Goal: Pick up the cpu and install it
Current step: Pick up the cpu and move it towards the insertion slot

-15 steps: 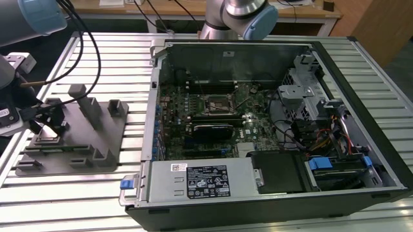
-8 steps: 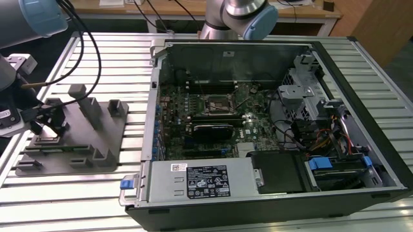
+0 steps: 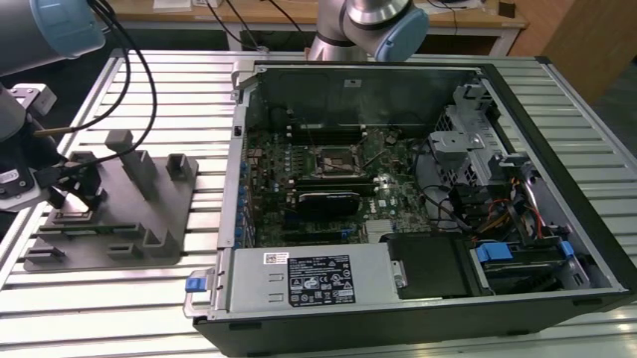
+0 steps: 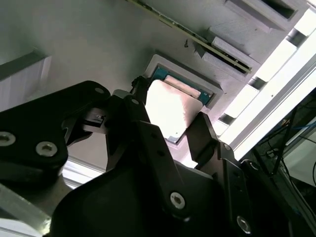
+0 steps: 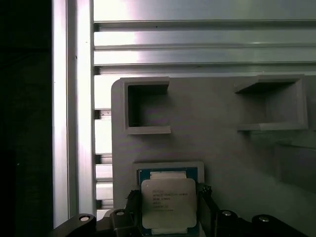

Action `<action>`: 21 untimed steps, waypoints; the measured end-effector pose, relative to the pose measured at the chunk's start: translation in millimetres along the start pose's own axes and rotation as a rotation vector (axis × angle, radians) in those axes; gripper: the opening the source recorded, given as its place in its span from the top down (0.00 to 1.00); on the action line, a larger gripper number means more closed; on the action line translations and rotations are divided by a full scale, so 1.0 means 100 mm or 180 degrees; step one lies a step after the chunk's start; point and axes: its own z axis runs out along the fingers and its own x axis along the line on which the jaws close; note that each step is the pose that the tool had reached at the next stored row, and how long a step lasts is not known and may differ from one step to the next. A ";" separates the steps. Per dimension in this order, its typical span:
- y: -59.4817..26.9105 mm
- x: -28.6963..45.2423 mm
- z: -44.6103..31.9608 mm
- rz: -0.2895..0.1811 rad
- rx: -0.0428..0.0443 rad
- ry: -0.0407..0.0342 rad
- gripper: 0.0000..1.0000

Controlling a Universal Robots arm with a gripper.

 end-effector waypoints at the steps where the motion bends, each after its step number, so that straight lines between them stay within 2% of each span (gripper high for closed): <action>1: 0.000 0.000 0.001 -0.0017 -0.0001 0.0001 0.41; 6: 0.000 0.000 0.005 -0.0100 -0.0008 0.0005 0.41; 21: 0.008 -0.013 0.023 -0.0104 -0.0009 0.0015 0.41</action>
